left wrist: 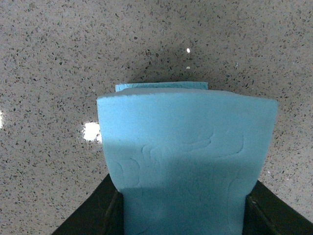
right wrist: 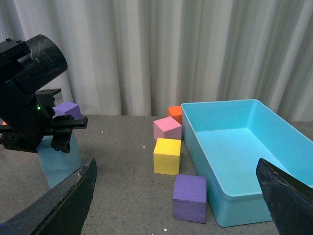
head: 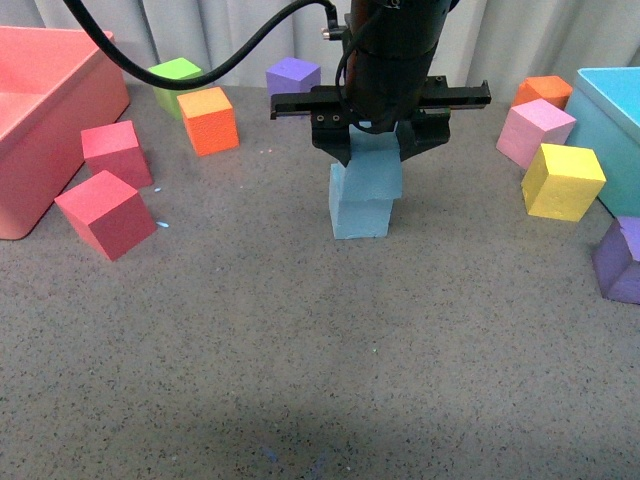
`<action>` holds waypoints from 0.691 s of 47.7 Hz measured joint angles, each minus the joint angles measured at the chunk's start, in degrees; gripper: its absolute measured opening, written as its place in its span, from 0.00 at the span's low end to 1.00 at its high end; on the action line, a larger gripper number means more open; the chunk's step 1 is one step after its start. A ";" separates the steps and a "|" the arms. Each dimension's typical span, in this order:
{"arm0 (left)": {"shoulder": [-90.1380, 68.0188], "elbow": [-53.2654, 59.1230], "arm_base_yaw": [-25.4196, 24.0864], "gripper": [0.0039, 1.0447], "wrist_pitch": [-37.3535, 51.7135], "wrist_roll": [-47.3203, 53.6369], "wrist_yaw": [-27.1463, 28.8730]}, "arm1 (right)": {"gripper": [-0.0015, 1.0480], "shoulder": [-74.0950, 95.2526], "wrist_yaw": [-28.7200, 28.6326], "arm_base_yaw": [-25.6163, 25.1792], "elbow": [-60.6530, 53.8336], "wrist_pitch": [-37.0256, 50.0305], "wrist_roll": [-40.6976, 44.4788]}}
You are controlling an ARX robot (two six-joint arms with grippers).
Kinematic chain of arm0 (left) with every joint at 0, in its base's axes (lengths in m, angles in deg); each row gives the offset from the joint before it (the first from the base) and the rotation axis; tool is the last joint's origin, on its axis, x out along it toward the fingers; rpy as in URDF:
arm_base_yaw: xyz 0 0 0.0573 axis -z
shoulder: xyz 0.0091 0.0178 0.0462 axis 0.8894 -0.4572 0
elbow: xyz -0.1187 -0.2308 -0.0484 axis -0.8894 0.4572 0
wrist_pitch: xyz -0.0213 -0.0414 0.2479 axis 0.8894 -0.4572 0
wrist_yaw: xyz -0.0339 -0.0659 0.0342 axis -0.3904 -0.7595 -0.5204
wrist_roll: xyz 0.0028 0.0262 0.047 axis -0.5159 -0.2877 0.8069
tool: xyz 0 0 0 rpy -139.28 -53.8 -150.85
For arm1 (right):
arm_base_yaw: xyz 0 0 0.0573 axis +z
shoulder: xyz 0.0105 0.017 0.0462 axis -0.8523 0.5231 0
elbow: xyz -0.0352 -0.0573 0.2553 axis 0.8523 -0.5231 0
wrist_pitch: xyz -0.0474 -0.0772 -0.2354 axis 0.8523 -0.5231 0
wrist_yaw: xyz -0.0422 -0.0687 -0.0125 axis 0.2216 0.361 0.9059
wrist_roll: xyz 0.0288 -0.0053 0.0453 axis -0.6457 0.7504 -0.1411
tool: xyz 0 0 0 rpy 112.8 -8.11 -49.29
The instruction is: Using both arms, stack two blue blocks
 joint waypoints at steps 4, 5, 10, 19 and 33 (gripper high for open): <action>-0.13 -0.17 0.02 0.43 -0.13 -0.22 0.04 | 0.91 0.00 0.00 0.00 0.00 0.00 0.00; -0.13 -0.15 0.02 0.47 -0.09 -0.24 -0.02 | 0.91 0.00 0.00 0.00 0.00 0.00 0.00; -0.11 0.33 0.04 0.67 1.14 -0.15 0.48 | 0.91 0.00 0.02 0.00 0.00 0.00 0.00; 0.81 1.46 0.04 0.91 1.53 0.07 -0.22 | 0.91 0.00 0.00 0.00 0.00 0.00 0.00; 8.70 8.68 0.24 0.94 4.48 -0.02 -1.55 | 0.91 0.00 0.02 0.00 0.00 0.00 0.00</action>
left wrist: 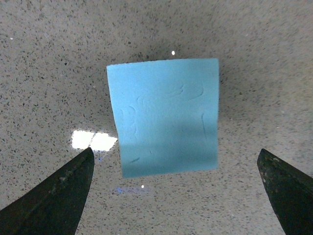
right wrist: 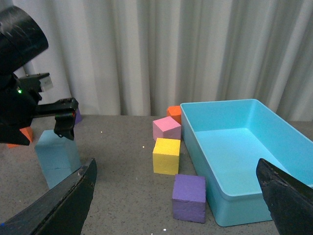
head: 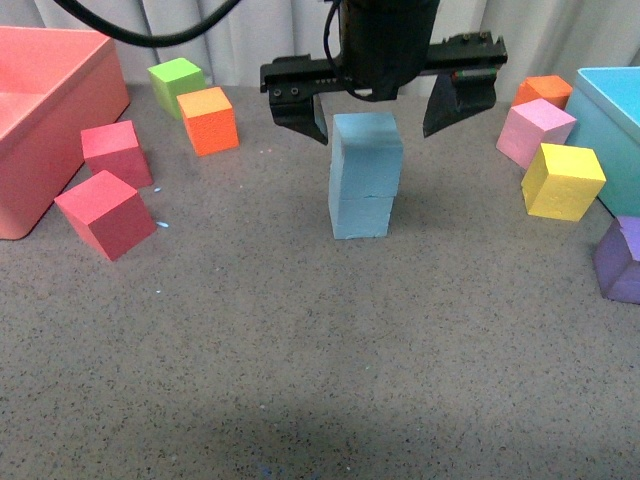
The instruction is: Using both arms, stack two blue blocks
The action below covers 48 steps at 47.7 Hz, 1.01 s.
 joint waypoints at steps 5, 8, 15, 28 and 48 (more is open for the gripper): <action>5.68 9.20 0.13 0.87 14.03 4.22 6.36 | 0.91 0.00 -0.04 0.00 0.00 0.00 0.00; 9.49 17.70 -0.13 0.80 25.79 10.16 13.16 | 0.91 0.00 -0.02 0.00 0.00 0.00 0.00; 20.55 44.78 -3.65 0.60 66.62 26.23 16.41 | 0.91 0.00 0.13 0.00 0.00 0.00 0.00; 37.79 76.96 -12.79 0.18 102.71 33.27 9.88 | 0.91 0.00 -0.07 0.00 0.00 0.02 0.00; 52.52 98.25 -21.29 0.03 106.99 34.27 0.42 | 0.91 0.00 0.00 0.00 0.00 0.00 0.00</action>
